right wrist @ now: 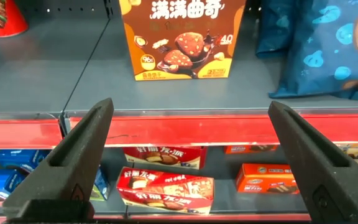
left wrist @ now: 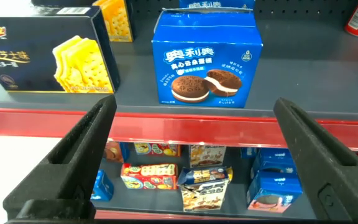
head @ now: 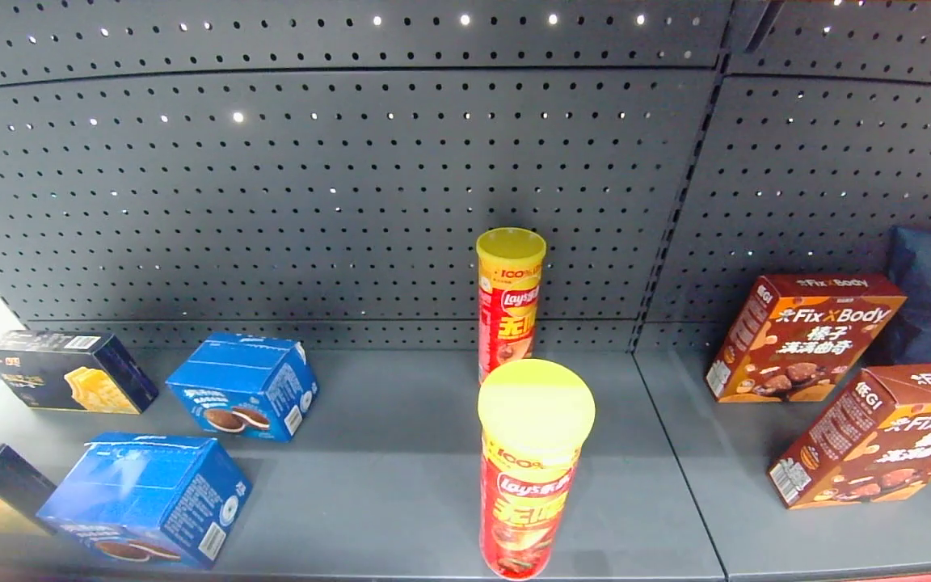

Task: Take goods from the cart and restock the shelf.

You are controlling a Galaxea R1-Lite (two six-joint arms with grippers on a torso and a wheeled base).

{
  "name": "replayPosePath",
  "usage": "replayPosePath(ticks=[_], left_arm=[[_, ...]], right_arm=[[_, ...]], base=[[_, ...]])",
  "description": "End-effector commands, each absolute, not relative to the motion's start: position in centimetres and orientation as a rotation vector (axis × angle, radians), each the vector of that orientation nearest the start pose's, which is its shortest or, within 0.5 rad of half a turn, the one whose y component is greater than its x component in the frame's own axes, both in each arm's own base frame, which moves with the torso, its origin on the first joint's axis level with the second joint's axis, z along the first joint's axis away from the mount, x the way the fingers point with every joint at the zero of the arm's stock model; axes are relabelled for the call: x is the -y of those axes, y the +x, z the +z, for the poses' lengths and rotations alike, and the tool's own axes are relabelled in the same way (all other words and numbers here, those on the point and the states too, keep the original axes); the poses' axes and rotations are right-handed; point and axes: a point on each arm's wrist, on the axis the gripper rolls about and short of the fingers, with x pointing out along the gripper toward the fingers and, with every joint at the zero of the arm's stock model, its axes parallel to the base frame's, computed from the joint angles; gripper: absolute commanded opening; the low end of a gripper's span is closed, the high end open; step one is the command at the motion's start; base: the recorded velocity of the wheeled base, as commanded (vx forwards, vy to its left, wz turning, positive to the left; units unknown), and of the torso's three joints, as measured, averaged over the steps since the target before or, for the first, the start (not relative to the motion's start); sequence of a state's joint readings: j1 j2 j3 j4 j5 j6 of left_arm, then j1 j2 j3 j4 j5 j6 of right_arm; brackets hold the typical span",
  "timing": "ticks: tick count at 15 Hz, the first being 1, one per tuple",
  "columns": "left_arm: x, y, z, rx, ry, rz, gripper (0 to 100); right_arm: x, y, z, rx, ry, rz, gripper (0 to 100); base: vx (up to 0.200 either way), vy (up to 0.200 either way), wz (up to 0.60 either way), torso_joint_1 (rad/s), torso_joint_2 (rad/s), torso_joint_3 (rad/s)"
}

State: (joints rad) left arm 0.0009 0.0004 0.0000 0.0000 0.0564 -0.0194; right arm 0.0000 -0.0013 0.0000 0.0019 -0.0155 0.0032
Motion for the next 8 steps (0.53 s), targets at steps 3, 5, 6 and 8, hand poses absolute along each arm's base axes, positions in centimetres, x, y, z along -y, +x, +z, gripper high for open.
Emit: replayPosePath(ticks=[3,5,6,8], left_arm=[[-0.12,-2.28,7.55,0.001,-0.020,0.058,100],[-0.12,-2.28,7.55,0.001,-0.020,0.058,100],[-0.12,-2.28,7.55,0.001,-0.020,0.058,100],[-0.12,-2.28,7.55,0.001,-0.020,0.058,100]], right_arm=[[0.03,-2.28,7.53,-0.002,0.003,-0.015,100],[0.03,-2.28,7.53,-0.002,0.003,-0.015,100],[0.03,-2.28,7.53,-0.002,0.003,-0.015,100],[0.03,-2.28,7.53,-0.002,0.003,-0.015,100]], base=[[0.000,0.000,0.00,0.000,0.00,0.000],[0.000,0.000,0.00,0.000,0.00,0.000],[0.000,0.000,0.00,0.000,0.00,0.000],[0.000,0.000,0.00,0.000,0.00,0.000]])
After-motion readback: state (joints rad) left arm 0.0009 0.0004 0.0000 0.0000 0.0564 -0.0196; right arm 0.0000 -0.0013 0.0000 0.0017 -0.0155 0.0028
